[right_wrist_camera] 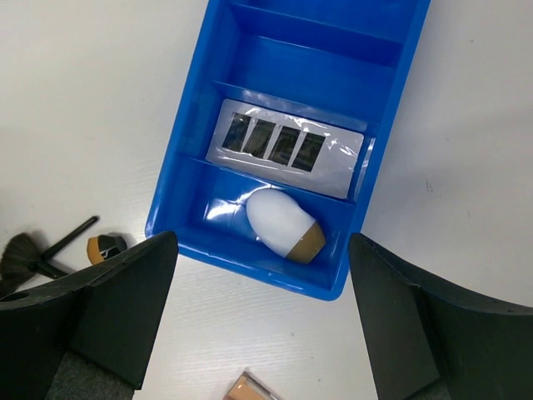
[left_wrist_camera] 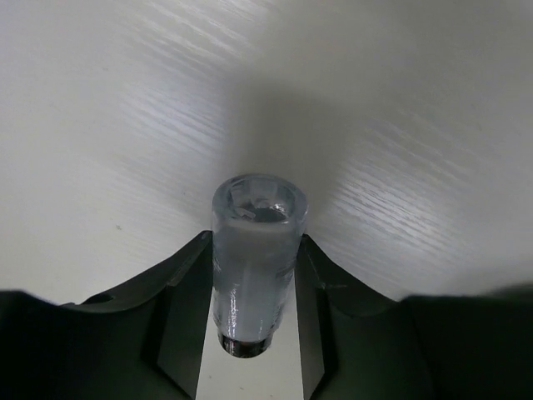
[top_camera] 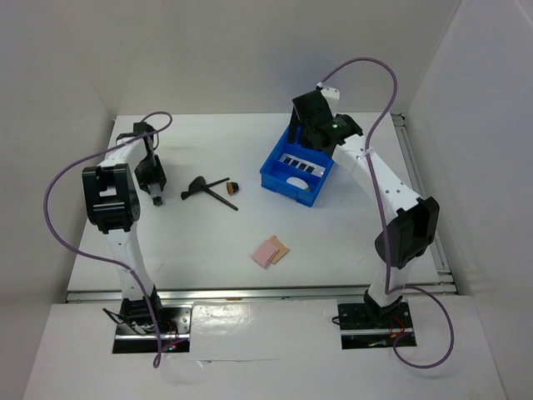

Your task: Organize the makeup

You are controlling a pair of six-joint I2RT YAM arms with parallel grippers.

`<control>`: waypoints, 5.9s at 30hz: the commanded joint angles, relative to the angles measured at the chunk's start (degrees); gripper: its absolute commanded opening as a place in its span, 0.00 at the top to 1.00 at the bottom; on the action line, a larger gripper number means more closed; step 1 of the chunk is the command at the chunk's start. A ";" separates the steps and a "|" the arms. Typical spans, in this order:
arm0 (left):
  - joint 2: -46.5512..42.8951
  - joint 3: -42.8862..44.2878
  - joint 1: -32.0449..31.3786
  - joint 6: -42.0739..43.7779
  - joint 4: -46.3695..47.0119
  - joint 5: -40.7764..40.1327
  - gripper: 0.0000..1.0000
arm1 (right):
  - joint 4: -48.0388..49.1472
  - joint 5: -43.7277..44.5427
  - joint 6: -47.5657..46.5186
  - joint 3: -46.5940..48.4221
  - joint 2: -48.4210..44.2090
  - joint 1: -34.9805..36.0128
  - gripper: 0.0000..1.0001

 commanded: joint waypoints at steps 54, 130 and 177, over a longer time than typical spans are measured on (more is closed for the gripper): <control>2.38 10.02 -47.40 -45.96 33.43 -2.87 0.97 | -1.38 -6.37 3.47 -17.29 -28.55 -17.13 0.10; -45.87 -17.93 -17.52 -16.95 -2.87 4.34 0.23 | 5.47 -22.89 -9.10 27.09 41.32 12.23 0.07; -47.45 -21.09 -17.52 -15.90 0.29 8.29 0.23 | 10.47 -17.18 -11.74 32.71 36.52 15.83 0.72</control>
